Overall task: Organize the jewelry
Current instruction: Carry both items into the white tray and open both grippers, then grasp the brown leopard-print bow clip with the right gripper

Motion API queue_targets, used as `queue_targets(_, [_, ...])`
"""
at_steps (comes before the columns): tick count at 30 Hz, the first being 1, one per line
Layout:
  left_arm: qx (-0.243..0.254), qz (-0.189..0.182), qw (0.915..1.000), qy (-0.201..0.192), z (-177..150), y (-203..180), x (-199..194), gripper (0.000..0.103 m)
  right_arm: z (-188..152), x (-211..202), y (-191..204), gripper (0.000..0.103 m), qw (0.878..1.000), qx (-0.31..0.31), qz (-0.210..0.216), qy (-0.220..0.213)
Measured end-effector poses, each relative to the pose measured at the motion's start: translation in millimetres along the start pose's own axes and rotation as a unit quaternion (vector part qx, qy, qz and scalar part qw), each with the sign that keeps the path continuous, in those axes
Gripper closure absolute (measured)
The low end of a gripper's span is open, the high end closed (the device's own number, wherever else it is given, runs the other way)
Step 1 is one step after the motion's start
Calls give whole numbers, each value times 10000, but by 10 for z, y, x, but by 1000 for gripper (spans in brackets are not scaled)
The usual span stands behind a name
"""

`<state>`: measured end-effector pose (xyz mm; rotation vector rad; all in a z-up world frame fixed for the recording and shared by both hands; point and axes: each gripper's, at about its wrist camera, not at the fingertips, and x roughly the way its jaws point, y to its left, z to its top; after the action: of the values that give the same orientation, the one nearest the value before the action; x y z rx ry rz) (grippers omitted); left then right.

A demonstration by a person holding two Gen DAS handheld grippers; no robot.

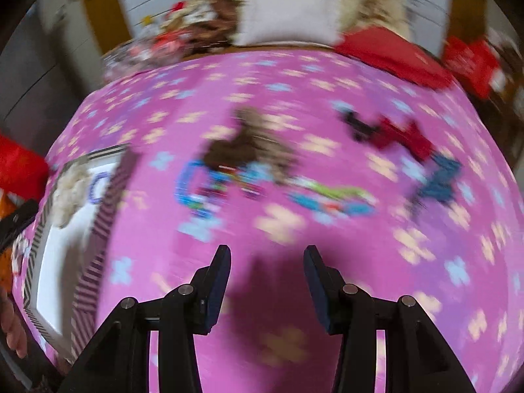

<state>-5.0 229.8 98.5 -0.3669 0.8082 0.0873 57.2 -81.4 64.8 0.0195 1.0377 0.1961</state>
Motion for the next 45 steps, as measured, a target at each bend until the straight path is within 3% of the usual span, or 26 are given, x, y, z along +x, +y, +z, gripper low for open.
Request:
queue_targets(5, [183,-278,9989,329,-286,-556,41,47,-200,-218,-739,59,9985,529,-131,-95])
queue_targets(9, [-27,-532,9960,724,-484,-861,179,47,-260,-231,-1070,59,9968,760,-220,-115])
queue_targets(12, [291,-502,9943,894,-662,-1107,323,47,-261,-193,-1192,59,9964,816,-241,-68])
queue_targets(18, [744,-324,9937,775,-833,-1122,441,47,36,28,-887,59,9991,418,-41,-34])
queue_targets(25, [781,-355,9936,735,-806,-948,491,47,823,540,-83,59,9996,-139,248,-24])
queue_targets(32, [671,-567,9907,1035,-774,-885,629,47,1244,1170,391,59,9981,-526,-77,303])
queue_targets(34, [656,-571,9907,1050,-767,-872,648,47,1267,1314,408,60,9977,-509,-147,428])
queue_targets(36, [644,-556,9908,1051,-761,-864,651,47,1266,1368,351,80,9982,-344,-25,493])
queue_targets(38, [610,-587,9907,1067,-750,-851,655,47,1248,1377,248,84,9981,-78,78,604])
queue_targets(45, [506,-577,9914,1061,-736,-825,648,47,901,929,-367,85,9973,567,8,468])
